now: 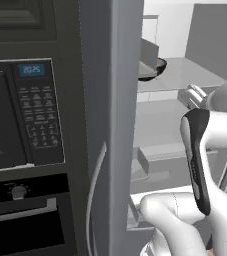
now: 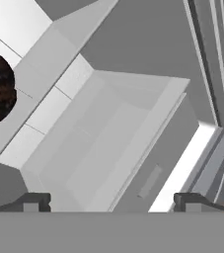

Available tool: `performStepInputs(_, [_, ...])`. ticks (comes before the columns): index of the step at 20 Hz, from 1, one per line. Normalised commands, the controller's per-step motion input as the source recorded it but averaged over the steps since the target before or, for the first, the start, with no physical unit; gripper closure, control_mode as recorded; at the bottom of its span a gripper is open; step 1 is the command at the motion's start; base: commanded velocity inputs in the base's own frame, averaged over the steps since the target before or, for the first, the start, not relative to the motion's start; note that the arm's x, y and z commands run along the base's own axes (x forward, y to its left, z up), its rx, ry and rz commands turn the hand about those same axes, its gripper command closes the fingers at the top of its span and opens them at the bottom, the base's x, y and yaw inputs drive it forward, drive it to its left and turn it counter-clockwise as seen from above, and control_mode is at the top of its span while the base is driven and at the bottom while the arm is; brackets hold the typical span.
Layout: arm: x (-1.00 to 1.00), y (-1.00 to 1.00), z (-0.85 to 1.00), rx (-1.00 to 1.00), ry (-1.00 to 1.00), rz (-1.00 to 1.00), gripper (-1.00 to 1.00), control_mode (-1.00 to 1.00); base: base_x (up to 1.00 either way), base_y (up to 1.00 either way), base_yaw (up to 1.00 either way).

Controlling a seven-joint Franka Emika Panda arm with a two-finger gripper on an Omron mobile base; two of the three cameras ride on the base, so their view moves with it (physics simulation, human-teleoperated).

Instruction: Place the bowl with the bell pepper and garlic on the second highest shelf of the fridge. Place the bowl with the chicken drumstick and steak on the top shelf of the fridge.

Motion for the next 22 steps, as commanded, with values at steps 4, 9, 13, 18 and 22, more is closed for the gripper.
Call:
performStepInputs(4, [0.00, 0.00, 0.00, 0.00, 0.00, 0.00, -1.00, 1.00, -1.00, -0.15, 0.00])
performStepInputs(9, [0.00, 0.00, 0.00, 0.00, 0.00, 0.00, -1.00, 1.00, -1.00, -0.15, 0.01])
performStepInputs(13, [0.00, 0.00, 0.00, 0.00, 0.00, 0.00, -1.00, 1.00, -1.00, -0.41, 0.00])
performStepInputs(18, [0.00, 0.00, 0.00, 0.00, 0.00, 0.00, -1.00, 1.00, -1.00, -0.95, -0.11])
performStepInputs(22, [0.00, 0.00, 0.00, 0.00, 0.00, 0.00, -1.00, 1.00, -0.58, -1.00, -0.35])
